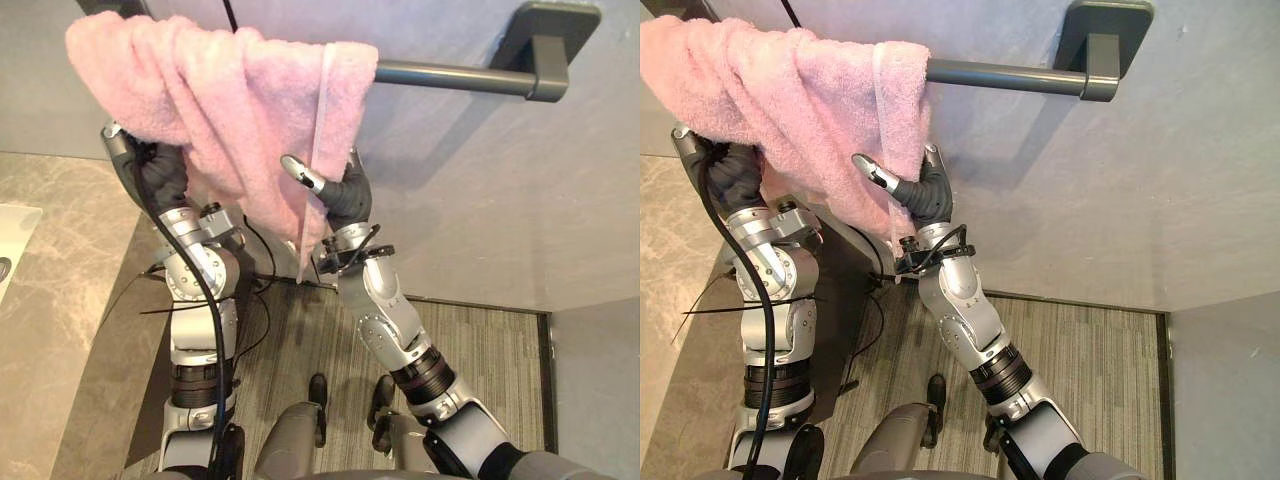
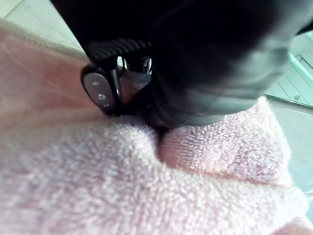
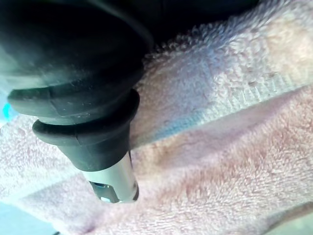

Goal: Organize washtable

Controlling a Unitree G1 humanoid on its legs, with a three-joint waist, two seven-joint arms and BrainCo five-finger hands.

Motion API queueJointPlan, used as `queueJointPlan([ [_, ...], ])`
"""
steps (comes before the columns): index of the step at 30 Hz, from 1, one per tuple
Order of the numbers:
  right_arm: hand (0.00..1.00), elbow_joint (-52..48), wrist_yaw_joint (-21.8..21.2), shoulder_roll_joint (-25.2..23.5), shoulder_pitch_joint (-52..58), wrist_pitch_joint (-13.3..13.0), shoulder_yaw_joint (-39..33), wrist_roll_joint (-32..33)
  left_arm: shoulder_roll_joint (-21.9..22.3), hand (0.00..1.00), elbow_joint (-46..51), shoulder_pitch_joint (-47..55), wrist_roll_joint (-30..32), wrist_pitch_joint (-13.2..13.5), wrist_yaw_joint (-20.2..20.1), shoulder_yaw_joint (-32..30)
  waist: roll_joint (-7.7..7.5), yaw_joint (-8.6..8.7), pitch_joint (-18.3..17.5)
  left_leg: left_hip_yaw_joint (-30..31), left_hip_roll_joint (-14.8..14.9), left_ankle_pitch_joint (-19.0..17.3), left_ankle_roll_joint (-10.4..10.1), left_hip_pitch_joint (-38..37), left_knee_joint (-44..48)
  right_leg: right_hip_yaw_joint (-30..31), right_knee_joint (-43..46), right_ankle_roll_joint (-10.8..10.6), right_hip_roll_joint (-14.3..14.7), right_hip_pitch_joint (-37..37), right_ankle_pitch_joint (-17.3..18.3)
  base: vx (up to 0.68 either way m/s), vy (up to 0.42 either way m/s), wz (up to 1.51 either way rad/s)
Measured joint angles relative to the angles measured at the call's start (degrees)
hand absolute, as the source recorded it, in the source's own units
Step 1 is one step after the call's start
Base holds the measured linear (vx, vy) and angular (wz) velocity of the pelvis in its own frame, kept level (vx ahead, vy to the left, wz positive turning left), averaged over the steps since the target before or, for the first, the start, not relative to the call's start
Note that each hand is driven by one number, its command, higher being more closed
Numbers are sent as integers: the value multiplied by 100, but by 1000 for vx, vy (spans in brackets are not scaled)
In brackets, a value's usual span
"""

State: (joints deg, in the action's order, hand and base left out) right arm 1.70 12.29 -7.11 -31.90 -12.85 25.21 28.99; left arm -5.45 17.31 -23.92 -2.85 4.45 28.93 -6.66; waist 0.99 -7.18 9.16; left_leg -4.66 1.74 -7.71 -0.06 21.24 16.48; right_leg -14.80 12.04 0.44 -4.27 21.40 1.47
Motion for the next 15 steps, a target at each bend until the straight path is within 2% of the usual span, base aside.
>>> queueJointPlan([
  [3, 100, -34, -11, 91, 76, 6, -6, -72, 0, 100, 0, 6, -1, 4, -16, 34, -1, -1, 0, 15, 0, 2, 0, -10, 1, -27, -4, 0, 0, -22, 0, -8, 0, 3],
  [9, 100, -349, -150, 325, 424, 92, -309, -707, -3, 100, 1, 49, -1, 21, -153, 132, -11, 3, -6, 3, -3, 1, 0, -206, -52, -47, -107, 0, 4, -249, -1, 3, 2, 1],
  [15, 100, -524, -265, 517, 625, 192, -742, -894, 12, 100, 1, 344, -10, 44, -385, 286, -29, 4, -17, -33, -2, 0, 1, -284, -58, -39, -149, 8, 14, -337, -9, 0, 0, 0],
])
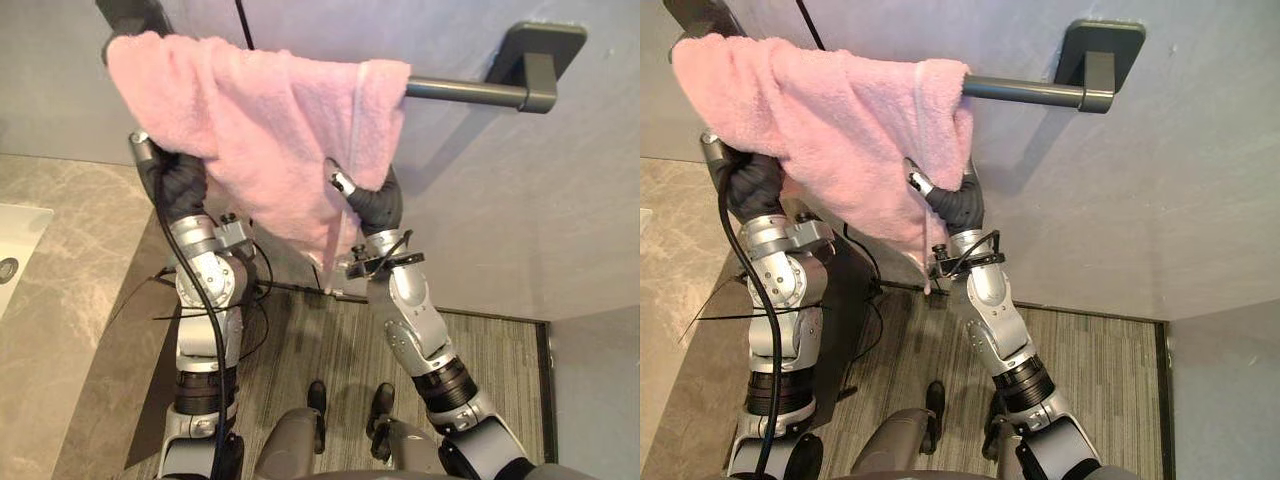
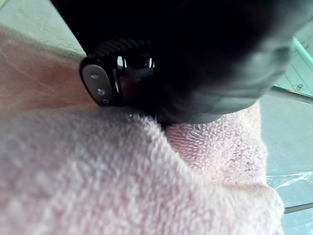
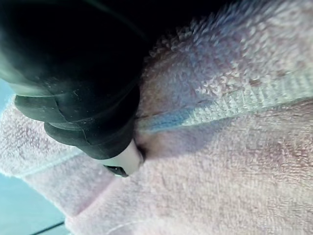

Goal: Organize washtable

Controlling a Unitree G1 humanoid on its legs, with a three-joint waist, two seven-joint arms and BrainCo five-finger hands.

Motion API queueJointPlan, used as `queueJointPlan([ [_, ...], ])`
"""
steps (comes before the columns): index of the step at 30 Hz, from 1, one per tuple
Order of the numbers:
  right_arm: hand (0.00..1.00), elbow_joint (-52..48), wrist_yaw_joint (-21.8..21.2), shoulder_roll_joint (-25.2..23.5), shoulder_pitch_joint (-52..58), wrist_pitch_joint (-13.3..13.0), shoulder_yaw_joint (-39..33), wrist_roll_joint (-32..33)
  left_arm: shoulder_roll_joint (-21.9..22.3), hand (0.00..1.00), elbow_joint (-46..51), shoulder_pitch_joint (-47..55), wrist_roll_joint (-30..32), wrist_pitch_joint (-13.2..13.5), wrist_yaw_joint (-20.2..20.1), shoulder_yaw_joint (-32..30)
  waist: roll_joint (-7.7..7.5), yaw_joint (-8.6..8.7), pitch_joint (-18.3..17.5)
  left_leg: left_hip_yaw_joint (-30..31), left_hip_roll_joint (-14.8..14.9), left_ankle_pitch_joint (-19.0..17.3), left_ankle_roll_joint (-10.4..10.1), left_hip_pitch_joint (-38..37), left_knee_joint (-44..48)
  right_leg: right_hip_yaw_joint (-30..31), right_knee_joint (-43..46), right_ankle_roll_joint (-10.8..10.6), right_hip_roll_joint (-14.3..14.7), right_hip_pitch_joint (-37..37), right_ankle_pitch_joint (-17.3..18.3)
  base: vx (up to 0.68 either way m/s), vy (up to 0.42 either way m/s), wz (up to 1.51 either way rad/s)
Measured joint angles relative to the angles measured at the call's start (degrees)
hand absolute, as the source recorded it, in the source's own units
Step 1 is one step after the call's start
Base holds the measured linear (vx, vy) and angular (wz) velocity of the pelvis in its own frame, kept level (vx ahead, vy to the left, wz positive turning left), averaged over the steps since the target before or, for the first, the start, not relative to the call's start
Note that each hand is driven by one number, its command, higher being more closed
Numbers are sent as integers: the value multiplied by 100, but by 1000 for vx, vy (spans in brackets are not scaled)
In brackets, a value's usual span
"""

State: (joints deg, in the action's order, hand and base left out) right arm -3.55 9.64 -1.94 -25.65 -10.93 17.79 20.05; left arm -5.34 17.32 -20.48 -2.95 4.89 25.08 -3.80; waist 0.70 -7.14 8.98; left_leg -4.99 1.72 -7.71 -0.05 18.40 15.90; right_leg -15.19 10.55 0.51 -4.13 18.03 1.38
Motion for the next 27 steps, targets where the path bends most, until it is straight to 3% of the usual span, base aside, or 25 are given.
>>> queueJointPlan([
  [7, 100, -14, -1, 142, 200, 44, -629, -186, 20, 100, 7, 204, -207, 6, -424, 442, -170, 10, -103, -93, 15, -1, 2, -94, -14, 81, -81, -3, 25, -90, -53, -6, 3, -5],
  [13, 100, -15, 12, 231, 312, 82, -851, -255, 73, 100, 7, 260, -540, 8, -763, 749, -217, 19, -134, -175, 27, 2, 6, -142, -3, 149, -204, -14, 46, -160, -182, -31, 14, -7],
  [26, 100, -17, 2, 6, 647, 128, -832, -270, 255, 100, 5, 683, -534, 53, -750, 865, -332, 41, -314, -329, 40, -3, 10, -238, 0, 230, -297, -39, 52, -260, -210, -4, 5, -2],
  [27, 0, -18, -2, 3, 680, 123, -815, -269, 292, 0, 3, 716, -533, 53, -747, 861, -332, 40, -342, -335, 40, -4, 11, -239, -1, 230, -307, -39, 52, -265, -210, 0, 0, 0],
])
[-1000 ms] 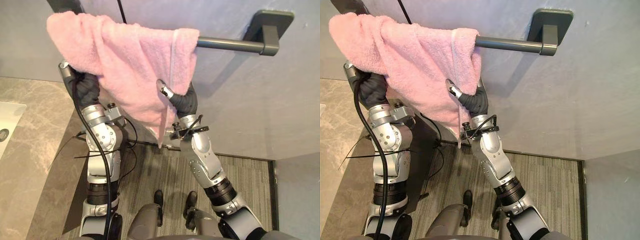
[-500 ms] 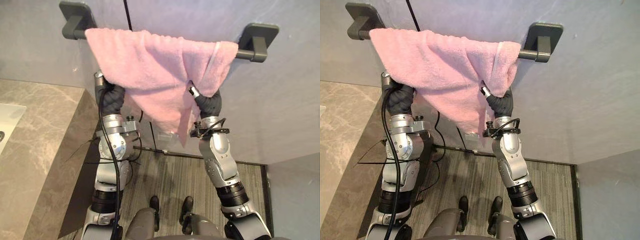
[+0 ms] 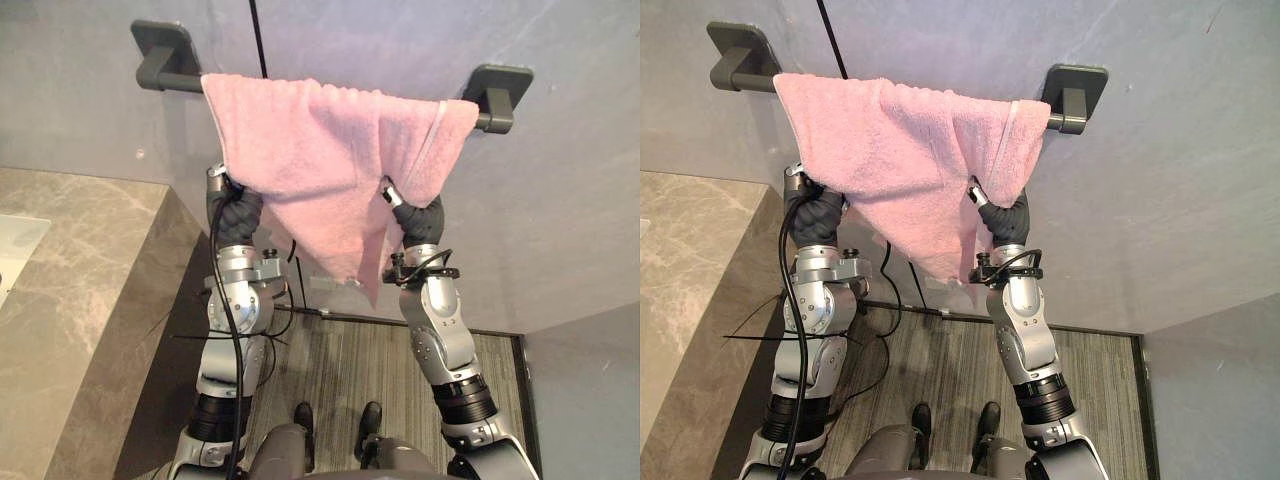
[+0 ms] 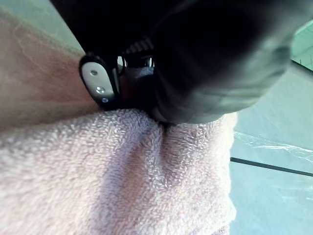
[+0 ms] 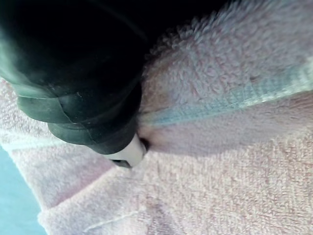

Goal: Organize washtable

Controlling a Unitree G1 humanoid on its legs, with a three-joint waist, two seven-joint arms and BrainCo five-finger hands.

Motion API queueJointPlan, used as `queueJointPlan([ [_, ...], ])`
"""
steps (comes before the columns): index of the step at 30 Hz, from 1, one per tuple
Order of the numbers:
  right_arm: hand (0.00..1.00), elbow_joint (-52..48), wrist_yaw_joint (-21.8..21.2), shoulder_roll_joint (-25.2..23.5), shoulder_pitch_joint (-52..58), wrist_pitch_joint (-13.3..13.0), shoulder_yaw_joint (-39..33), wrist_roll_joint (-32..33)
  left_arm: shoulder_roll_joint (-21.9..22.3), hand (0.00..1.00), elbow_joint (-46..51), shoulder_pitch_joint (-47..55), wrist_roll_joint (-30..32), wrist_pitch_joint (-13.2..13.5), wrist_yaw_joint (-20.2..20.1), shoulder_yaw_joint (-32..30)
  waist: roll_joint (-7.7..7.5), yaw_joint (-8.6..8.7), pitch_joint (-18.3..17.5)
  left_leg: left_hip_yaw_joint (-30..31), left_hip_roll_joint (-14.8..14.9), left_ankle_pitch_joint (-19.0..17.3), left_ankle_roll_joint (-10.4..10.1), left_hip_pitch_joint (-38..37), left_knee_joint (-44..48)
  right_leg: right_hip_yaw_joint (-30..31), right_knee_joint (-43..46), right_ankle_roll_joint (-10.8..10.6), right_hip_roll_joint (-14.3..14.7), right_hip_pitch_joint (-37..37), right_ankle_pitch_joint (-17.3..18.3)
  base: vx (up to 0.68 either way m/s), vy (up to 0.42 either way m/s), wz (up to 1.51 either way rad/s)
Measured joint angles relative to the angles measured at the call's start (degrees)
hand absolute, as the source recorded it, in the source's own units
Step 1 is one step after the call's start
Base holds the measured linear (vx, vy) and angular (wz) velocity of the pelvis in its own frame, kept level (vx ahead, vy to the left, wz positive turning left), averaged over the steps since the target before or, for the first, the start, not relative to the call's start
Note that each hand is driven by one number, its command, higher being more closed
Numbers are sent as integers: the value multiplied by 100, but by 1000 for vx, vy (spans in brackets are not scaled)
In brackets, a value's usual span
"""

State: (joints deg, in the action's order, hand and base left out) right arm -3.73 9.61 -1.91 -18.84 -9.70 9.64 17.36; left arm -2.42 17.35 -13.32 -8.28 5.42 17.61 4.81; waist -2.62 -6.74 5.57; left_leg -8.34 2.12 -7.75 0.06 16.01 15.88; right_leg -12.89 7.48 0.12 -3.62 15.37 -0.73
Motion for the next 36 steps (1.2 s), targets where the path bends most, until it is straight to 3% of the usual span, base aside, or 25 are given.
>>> queueJointPlan([
  [11, 0, 268, -96, -125, 270, 22, 85, 2, 115, 0, -240, 539, -1, -22, 23, 2, -60, -1, -108, -115, 61, -34, 33, -213, -29, 8, -84, -13, 55, -238, -13, -3, -3, -1],
  [17, 0, 902, -162, -156, 857, 387, 147, -4, 169, 0, -405, 629, 2, -38, 2, -14, -56, -5, -239, -127, 81, -34, 32, -345, -109, 3, -178, 17, 88, -367, -34, 0, 0, 0],
  [20, 0, 966, -240, -155, 1012, 433, 147, -27, 173, 0, -519, 857, 6, -68, -43, -49, -63, 24, -249, -136, 81, -34, 31, -481, -177, 14, -264, 27, 106, -507, -54, 0, 0, 0],
  [28, 0, 1913, -665, -55, 1546, 580, 109, -220, 161, 0, -1393, 1677, 17, -269, -408, -203, -63, 124, -656, -145, 55, -16, 10, -816, -411, 66, -550, 11, 154, -833, -107, 38, -4, -2],
  [36, 0, 2782, -1030, 250, 2187, 666, 205, -226, 161, 0, -2313, 2366, 58, -342, -816, -266, 21, 181, -716, -138, -59, 88, -15, -1205, -763, 195, -999, -43, 160, -1216, -342, 3, 8, -6],
])
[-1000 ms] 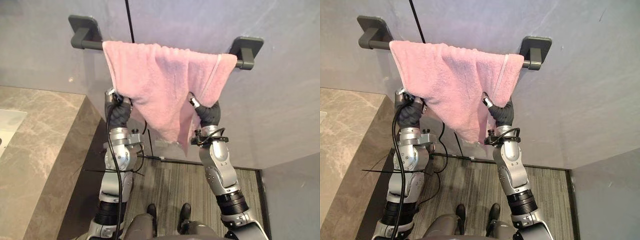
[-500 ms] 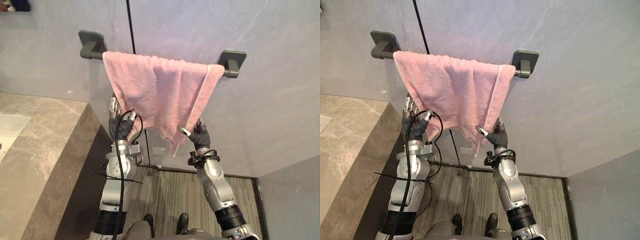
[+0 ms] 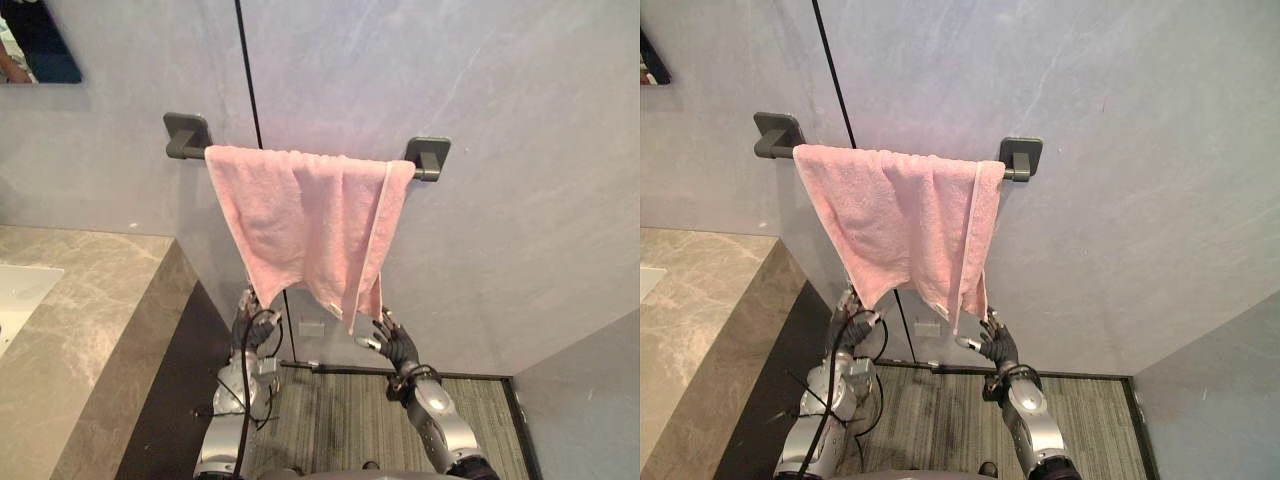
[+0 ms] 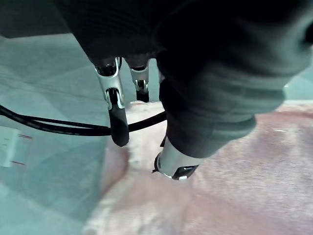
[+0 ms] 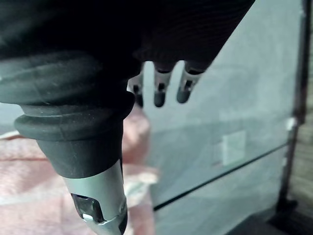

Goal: Organize washtable

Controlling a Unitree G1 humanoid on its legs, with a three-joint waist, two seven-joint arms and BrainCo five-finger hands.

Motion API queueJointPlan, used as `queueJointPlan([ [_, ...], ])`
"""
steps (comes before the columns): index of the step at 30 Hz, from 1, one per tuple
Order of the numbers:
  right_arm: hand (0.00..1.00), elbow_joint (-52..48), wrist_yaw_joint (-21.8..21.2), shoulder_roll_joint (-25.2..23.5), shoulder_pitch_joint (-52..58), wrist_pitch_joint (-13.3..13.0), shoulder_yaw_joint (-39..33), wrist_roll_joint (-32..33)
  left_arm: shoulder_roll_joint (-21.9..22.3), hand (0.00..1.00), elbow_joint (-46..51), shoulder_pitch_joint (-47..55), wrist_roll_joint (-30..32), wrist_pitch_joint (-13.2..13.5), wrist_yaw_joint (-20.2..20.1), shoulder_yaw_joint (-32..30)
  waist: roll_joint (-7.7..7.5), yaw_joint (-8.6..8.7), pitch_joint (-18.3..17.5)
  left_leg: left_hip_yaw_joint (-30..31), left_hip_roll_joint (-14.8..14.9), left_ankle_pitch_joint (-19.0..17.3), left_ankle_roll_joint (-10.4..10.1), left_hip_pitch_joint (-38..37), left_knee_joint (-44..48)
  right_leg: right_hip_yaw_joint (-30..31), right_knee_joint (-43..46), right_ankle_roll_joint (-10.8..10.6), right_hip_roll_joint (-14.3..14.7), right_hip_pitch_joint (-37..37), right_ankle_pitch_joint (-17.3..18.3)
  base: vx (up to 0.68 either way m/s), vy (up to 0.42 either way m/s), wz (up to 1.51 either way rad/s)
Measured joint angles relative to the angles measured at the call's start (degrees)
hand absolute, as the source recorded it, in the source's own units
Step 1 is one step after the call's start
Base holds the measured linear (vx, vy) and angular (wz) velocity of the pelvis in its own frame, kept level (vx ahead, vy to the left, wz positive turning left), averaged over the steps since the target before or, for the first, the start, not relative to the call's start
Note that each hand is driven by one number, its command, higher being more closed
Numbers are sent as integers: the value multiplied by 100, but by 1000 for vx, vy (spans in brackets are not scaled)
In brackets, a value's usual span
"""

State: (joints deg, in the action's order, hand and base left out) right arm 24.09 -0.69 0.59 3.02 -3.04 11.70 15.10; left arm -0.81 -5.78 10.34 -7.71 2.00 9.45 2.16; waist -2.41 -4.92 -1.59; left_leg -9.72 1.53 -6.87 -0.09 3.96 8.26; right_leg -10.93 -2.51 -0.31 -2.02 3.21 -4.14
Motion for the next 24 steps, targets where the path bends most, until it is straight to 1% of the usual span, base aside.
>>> queueJointPlan([
  [1, 0, 2, -43, -3, 72, 11, 0, 0, -1, 0, -73, 62, -1, -15, -55, 0, 4, 12, 0, 2, -8, 15, 7, -16, -22, 0, -15, -6, -3, -14, -8, 0, 0, 0],
  [2, 0, 3, -88, 4, 201, 28, 8, -4, -12, 0, -190, 227, -1, -36, -105, -5, 6, 76, 0, 13, -17, 24, 11, -42, -39, -4, -41, -11, -5, -51, -19, -12, 18, 3],
  [3, 0, 4, -123, 5, 337, 51, 14, -9, -46, 0, -313, 411, -2, -51, -206, -7, 7, 94, 0, 18, -24, 24, 11, -89, -44, -5, -88, -16, -5, -118, -42, 0, 0, 0],
  [7, 0, 157, -336, 112, 730, 110, 44, -256, -46, 0, -712, 885, -1, -69, -506, 16, 27, 101, 10, 17, -45, 26, 15, -261, -110, 14, -112, -27, -13, -228, -49, -18, 8, -1],
  [9, 0, 179, -452, 228, 977, 161, 116, -458, -52, 0, -974, 1159, -1, -111, -756, 56, 42, 109, 20, 7, -57, 38, 33, -283, -139, 38, -116, -42, -25, -231, -67, -36, 18, -4],
  [11, 0, 207, -529, 284, 1106, 170, 136, -509, -58, 0, -1166, 1322, -1, -151, -862, 89, 51, 113, 24, -9, -58, 38, 32, -284, -142, 60, -117, -45, -28, -227, -72, -41, 14, -6],
  [13, 0, 220, -580, 354, 1270, 175, 134, -673, -66, 0, -1461, 1511, 0, -173, -1069, 171, 74, 114, 40, -55, -55, 36, 30, -308, -171, 113, -109, -58, -27, -219, -69, -41, 8, -10],
  [15, 0, 220, -581, 422, 1343, 174, 135, -675, -78, 0, -1544, 1655, 0, -177, -1178, 241, 123, 117, 75, -120, -53, 17, -5, -354, -218, 177, -83, -74, -25, -198, -58, -30, 8, -15],
  [19, 0, 176, -593, 560, 1542, 174, 144, -701, -176, 0, -1589, 1773, 0, -164, -1350, 396, 138, 160, 86, -153, -51, 11, -12, -373, -224, 217, -65, -85, -25, -188, -47, -19, 7, -5],
  [21, 0, -32, -711, 701, 1657, 175, 270, -859, -302, 0, -1549, 1826, -8, -164, -1475, 521, 168, 254, 98, -176, -50, -1, -24, -373, -223, 248, -65, -84, -25, -178, -38, -10, 7, -6],
  [22, 0, -140, -738, 748, 1691, 172, 316, -884, -340, 0, -1503, 1864, -13, -165, -1507, 544, 178, 276, 103, -191, -47, -6, -28, -374, -223, 264, -64, -77, -22, -173, -32, -2, 8, -14],
  [24, 0, -523, -833, 912, 1765, 147, 488, -898, -519, 0, -1187, 2016, -62, -175, -1578, 801, 209, 283, 106, -288, -29, -37, -37, -359, -219, 355, -57, -62, -7, -109, -22, 11, 5, -22],
])
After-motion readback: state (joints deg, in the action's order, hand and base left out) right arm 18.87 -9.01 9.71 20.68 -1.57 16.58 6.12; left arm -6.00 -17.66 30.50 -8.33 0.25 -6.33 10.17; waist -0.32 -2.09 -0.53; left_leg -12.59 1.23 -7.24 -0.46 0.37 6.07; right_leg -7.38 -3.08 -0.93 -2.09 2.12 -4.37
